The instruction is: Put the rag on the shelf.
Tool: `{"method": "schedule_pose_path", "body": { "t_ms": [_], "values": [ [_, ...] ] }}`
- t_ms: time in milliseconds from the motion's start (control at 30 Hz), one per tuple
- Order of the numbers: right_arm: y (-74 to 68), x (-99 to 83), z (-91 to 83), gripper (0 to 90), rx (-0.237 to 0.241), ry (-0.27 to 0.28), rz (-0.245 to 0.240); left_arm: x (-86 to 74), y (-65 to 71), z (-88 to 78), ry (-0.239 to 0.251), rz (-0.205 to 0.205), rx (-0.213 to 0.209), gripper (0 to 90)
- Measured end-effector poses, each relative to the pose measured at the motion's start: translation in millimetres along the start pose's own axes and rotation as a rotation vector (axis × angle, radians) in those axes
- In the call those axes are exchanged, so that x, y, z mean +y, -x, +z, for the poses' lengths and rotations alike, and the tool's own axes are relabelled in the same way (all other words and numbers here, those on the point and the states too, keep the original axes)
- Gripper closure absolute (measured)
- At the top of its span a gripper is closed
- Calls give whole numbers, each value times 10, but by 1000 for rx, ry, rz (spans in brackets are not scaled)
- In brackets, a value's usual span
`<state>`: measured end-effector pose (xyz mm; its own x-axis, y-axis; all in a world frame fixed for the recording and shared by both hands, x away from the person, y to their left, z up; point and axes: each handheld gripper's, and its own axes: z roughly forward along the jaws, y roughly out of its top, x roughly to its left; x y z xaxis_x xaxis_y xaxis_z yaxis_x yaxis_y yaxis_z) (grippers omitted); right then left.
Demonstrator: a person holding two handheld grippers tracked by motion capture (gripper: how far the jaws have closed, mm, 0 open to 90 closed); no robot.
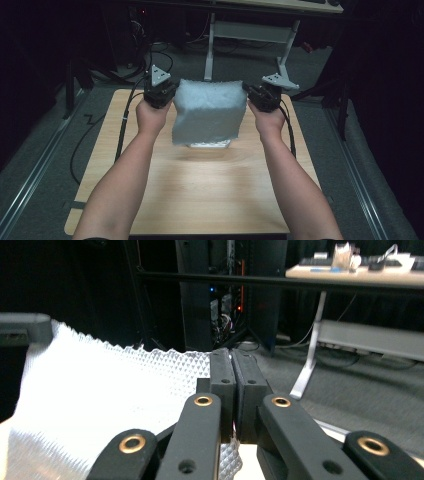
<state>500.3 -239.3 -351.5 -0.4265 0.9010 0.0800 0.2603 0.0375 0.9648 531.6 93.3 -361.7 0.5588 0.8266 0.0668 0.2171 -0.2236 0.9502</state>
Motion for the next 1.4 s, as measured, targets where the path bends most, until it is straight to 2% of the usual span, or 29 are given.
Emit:
{"method": "schedule_pose_path", "body": {
  "t_ms": [67, 167, 267, 433, 500, 600, 733, 767, 833, 867, 1033, 1133, 1267, 1400],
  "values": [
    [58, -43, 67, 892, -1, -21, 23, -40, 5, 51, -27, 6, -6, 900],
    [71, -120, 150, 892, -22, -67, -2, -121, -13, 118, -59, -6, -13, 900],
    [76, -205, 202, 892, -18, -90, -8, -235, -34, 160, -82, -20, -23, 900],
    [72, -329, 232, 892, -8, -120, -21, -431, -49, 204, -131, -55, -70, 900],
    [81, -391, 235, 892, -3, -133, -11, -502, -32, 215, -141, -51, -81, 900],
    [103, -495, 230, 892, 5, -148, 3, -600, -18, 232, -164, -67, -102, 900],
    [118, -619, 232, 891, 11, -164, 14, -702, -6, 248, -170, -99, -114, 900],
    [119, -691, 228, 891, 15, -171, 19, -763, 3, 257, -172, -117, -126, 900],
    [122, -714, 223, 891, 16, -172, 22, -794, 10, 261, -171, -126, -131, 899],
    [131, -780, 213, 891, 24, -175, 24, -865, 35, 273, -165, -146, -144, 899],
    [143, -906, 210, 890, 25, -196, 39, -1010, 85, 295, -167, -184, -165, 898],
    [140, -974, 223, 890, 30, -206, 43, -1056, 101, 311, -183, -190, -172, 898],
    [137, -1022, 218, 889, 30, -199, 47, -1067, 119, 305, -174, -190, -174, 896],
    [154, -1091, 215, 888, 32, -215, 58, -1096, 118, 300, -178, -195, -170, 896]
  ]
}}
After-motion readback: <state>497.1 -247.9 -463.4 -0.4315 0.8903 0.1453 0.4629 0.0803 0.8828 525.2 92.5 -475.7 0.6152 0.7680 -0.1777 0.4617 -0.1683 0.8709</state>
